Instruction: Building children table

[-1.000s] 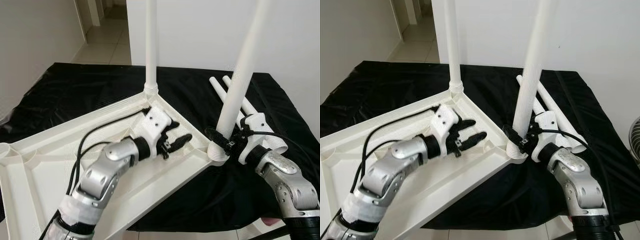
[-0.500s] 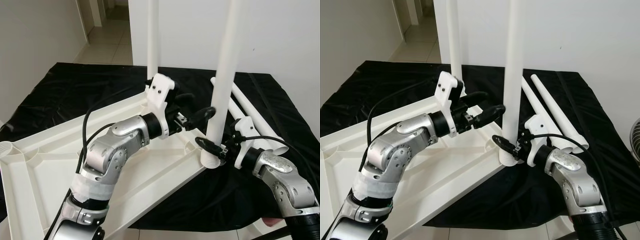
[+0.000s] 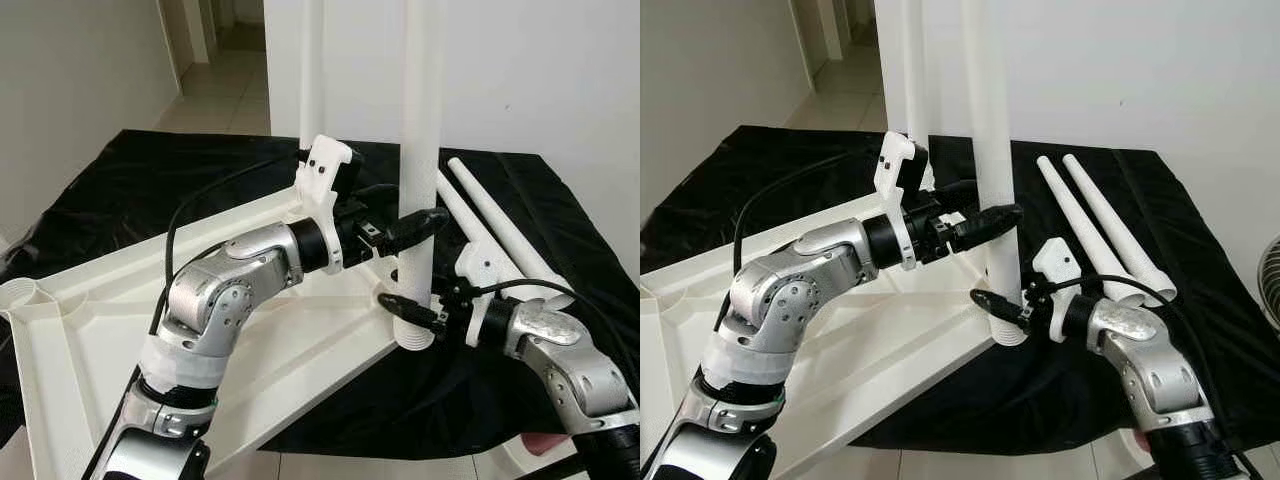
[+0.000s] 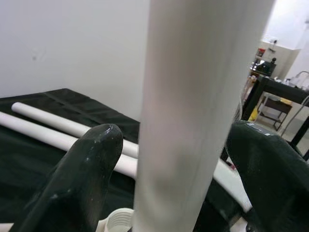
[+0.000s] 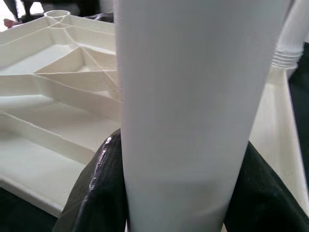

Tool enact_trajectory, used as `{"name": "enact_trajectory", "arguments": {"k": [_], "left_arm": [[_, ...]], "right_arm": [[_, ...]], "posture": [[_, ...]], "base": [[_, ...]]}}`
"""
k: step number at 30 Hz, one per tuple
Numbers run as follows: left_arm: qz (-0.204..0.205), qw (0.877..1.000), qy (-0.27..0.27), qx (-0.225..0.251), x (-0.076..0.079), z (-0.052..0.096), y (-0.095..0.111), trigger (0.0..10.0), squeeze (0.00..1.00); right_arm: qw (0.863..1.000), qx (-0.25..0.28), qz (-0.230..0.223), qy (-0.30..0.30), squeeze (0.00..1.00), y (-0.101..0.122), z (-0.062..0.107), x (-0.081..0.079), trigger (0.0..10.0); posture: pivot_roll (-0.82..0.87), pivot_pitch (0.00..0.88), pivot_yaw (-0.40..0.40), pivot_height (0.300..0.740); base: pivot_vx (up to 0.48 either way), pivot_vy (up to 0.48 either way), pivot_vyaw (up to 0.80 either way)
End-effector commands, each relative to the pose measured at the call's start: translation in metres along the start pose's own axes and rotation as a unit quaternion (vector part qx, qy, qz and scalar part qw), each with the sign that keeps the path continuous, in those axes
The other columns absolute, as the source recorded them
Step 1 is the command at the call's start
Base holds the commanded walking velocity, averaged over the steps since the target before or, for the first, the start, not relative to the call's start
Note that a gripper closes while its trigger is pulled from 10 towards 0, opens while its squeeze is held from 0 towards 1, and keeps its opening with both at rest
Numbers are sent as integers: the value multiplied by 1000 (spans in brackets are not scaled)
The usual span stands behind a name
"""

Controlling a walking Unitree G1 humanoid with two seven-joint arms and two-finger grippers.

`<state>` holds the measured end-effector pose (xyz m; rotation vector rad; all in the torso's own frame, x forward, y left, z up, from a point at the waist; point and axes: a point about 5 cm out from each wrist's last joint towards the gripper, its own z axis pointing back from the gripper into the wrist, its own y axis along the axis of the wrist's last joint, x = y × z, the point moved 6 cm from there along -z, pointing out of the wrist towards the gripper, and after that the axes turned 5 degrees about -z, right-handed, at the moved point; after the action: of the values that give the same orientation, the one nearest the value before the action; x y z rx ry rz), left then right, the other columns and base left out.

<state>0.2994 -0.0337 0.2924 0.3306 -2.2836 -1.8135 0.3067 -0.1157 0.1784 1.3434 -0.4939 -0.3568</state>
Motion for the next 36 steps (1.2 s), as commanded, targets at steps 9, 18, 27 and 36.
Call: {"name": "enact_trajectory", "arguments": {"k": [9, 18, 27, 36], "left_arm": [[56, 996, -72, -19, 15, -2, -5, 588, 0], [57, 997, -47, -22, 4, -1, -7, 0, 0], [42, 998, -20, -39, -6, -2, -10, 10000, 0], [-18, 995, 75, -55, -36, -8, 7, 10000, 0]], "right_arm": [[1000, -9, 4, 7, 0, -6, -4, -4, 10000], [1000, -2, -2, -9, 0, -10, -10, -2, 10000], [998, 23, -9, -51, 1000, -5, -19, 12, 10000], [984, 54, -8, -171, 1000, 10, -26, 50, 10000]], "posture": [[-41, 0, 29, 740], [-40, 0, 28, 740], [-36, 0, 23, 740], [-33, 0, 24, 740]], "base": [[0, 0, 0], [0, 0, 0], [0, 0, 0], [0, 0, 0]]}}
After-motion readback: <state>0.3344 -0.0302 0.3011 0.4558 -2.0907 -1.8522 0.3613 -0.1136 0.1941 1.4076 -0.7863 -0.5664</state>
